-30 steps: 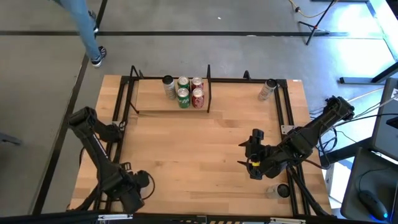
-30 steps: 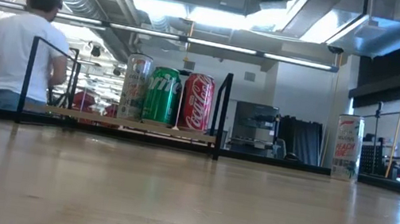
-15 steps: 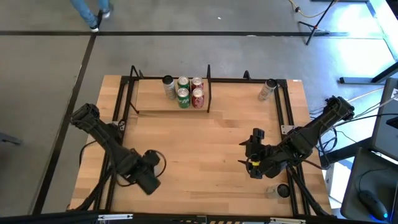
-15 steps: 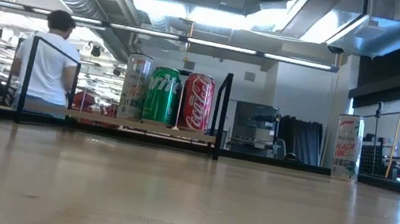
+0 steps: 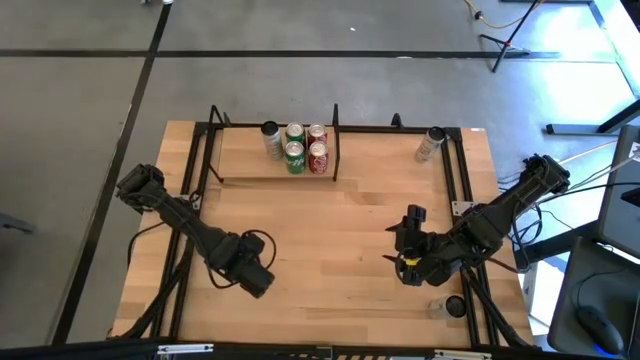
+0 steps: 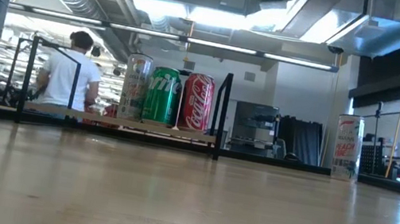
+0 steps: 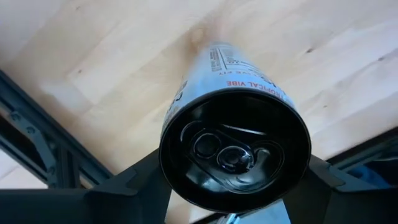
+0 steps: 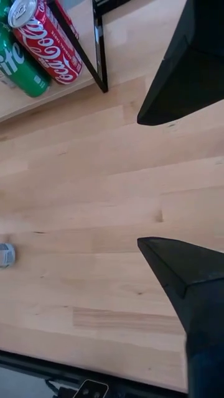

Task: Place canned beverage on shelf
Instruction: Put the right white-yellow soda can on the shelf aligned with the other white-yellow soda can

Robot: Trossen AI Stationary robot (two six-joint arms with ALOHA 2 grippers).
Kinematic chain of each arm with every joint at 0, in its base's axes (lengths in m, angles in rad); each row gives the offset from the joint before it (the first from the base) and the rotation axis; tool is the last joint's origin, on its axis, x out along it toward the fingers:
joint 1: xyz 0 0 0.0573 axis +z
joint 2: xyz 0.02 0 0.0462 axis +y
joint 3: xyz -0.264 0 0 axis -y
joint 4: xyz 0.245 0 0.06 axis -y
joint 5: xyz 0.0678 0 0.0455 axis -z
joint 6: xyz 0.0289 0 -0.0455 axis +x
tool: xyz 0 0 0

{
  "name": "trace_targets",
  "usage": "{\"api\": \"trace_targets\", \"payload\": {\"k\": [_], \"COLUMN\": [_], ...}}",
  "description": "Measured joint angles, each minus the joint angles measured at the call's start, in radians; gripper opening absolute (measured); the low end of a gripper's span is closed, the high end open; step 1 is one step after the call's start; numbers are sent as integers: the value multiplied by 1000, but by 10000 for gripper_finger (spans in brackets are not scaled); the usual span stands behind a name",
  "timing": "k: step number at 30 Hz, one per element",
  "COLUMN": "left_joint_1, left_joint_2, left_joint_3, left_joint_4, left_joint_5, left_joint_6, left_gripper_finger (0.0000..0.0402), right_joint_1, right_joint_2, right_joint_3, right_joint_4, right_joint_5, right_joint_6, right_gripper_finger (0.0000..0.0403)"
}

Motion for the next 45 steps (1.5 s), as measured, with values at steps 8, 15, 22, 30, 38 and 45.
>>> {"api": "trace_targets", "payload": {"k": [8, 15, 22, 30, 38, 45], "left_joint_1": [5, -10, -12, -8, 9, 105], "left_joint_2": [-1, -1, -1, -1, -5, -28], "left_joint_3": [1, 1, 1, -1, -35, 59], "left_joint_4": [7, 63, 69, 78, 157, 27], "left_joint_5": [-29, -66, -162, -205, -189, -191], "left_joint_6": [9, 168, 383, 549, 587, 590], "left_gripper_finger": [278, 292, 293, 290, 220, 220], "right_joint_1": [0, 0, 0, 0, 0, -37], "right_joint_2": [0, 0, 0, 0, 0, -5], "right_joint_3": [0, 0, 0, 0, 0, 0], "right_joint_4": [-2, -13, -17, -16, -15, -33], "right_joint_5": [0, 0, -3, -19, -16, 17], "right_joint_6": [0, -1, -1, -1, 0, -18], "right_gripper_finger": [298, 298, 298, 298, 298, 298]}}
